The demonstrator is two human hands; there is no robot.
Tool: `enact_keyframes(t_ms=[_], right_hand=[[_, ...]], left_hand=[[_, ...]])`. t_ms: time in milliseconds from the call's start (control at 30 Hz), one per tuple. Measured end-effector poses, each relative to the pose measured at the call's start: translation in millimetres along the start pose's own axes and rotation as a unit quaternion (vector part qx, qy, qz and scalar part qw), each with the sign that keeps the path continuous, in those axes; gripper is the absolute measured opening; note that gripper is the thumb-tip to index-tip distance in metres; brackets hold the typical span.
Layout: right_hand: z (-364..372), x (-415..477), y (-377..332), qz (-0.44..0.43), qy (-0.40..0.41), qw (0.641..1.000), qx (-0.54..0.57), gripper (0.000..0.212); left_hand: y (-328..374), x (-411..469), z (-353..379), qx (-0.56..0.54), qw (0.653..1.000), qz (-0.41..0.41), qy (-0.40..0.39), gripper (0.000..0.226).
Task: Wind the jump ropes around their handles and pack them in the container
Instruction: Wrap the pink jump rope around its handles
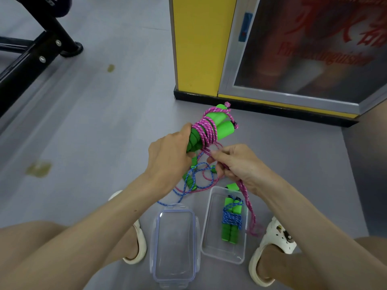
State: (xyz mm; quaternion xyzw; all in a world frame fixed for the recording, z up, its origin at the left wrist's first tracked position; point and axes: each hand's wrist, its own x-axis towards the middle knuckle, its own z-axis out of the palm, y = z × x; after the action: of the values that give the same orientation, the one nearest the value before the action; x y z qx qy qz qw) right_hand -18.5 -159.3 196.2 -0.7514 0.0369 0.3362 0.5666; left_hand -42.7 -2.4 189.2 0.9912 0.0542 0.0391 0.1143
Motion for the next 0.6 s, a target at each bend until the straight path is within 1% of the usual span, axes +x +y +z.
enact_keyframes(t_ms=[100, 200, 300, 367, 533, 600], right_hand=[[3.4, 1.1, -0.4, 0.019, 0.009, 1.0, -0.007, 0.031], [6.5, 3.0, 2.3, 0.019, 0.015, 1.0, -0.02, 0.033], [7.6, 3.9, 4.2, 0.018, 0.019, 1.0, 0.016, 0.034], [8.6, 2.8, 3.5, 0.018, 0.008, 0.999, 0.042, 0.035], [15.4, -1.2, 2.3, 0.023, -0.023, 0.996, 0.083, 0.034], [15.4, -1.9, 1.2, 0.018, -0.03, 0.996, 0.086, 0.038]], left_hand=[[2.5, -4.8, 6.0, 0.039, 0.999, 0.033, 0.007, 0.055], [5.0, -5.4, 8.9, 0.067, 0.997, 0.034, 0.003, 0.058], [7.5, -6.7, 11.0, 0.121, 0.992, 0.042, 0.013, 0.065], [10.5, -9.7, 11.6, 0.15, 0.987, 0.052, 0.014, 0.07], [14.4, -15.5, 9.1, 0.167, 0.984, 0.063, 0.004, 0.075], [11.2, -15.9, 8.6, 0.192, 0.978, 0.071, 0.023, 0.078]])
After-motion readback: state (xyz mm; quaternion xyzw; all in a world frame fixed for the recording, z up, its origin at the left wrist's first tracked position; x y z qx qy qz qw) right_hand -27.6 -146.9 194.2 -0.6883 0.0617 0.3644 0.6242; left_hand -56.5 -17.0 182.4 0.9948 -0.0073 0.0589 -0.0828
